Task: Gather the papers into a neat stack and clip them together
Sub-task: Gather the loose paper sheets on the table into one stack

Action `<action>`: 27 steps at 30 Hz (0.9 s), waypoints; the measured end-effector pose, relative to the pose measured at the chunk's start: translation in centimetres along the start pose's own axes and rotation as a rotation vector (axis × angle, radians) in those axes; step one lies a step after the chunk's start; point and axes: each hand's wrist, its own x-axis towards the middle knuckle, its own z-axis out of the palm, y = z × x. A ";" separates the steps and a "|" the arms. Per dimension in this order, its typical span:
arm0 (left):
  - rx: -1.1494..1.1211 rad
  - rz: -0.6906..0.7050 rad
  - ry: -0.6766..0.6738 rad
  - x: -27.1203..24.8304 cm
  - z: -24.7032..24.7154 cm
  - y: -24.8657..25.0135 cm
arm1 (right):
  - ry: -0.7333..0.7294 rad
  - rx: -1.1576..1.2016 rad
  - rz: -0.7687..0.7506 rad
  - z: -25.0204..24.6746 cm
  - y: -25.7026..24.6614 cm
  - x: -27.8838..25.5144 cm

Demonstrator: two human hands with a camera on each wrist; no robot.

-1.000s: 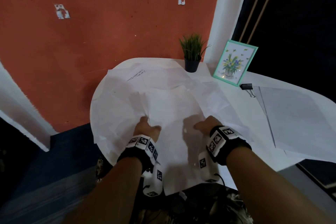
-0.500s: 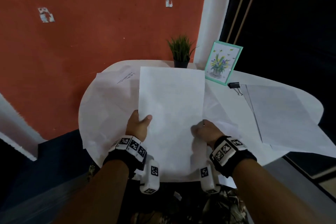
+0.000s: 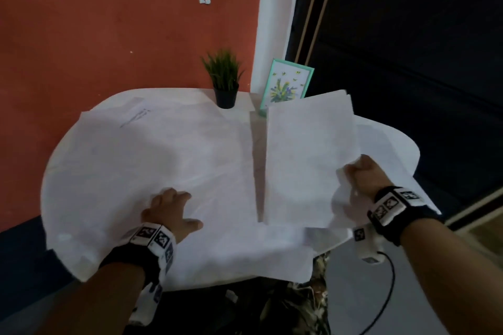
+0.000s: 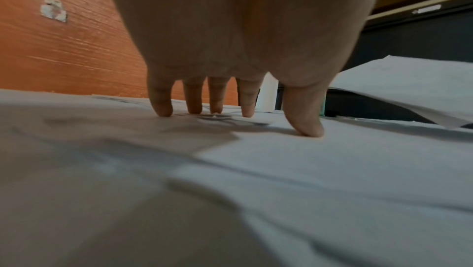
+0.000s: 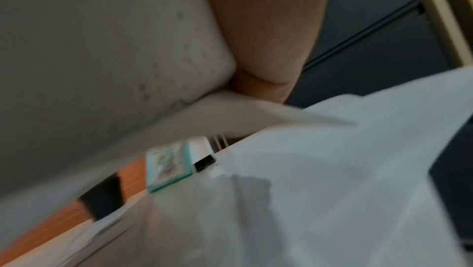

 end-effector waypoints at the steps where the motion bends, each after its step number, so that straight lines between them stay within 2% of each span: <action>1: 0.010 -0.005 -0.007 0.0 -0.1 0.1 | 0.014 -0.044 0.005 -1.3 0.4 0.6; 4: 0.000 -0.018 -0.006 0.0 -0.2 0.3 | -0.010 -0.141 0.081 -5.2 1.9 2.3; 8: 0.016 -0.018 0.042 0.0 -0.1 0.6 | 0.102 -0.253 0.127 -8.6 5.2 5.3; 10: 0.015 -0.015 0.065 0.0 0.1 0.7 | 0.108 -0.293 0.154 -9.2 6.2 6.6; 17: 0.077 -0.023 0.047 0.1 0.3 0.4 | 0.013 -0.484 0.233 -8.4 9.5 10.0; 27: 0.065 -0.025 0.053 -0.2 0.3 0.3 | 0.020 -0.789 0.214 -7.7 8.1 10.6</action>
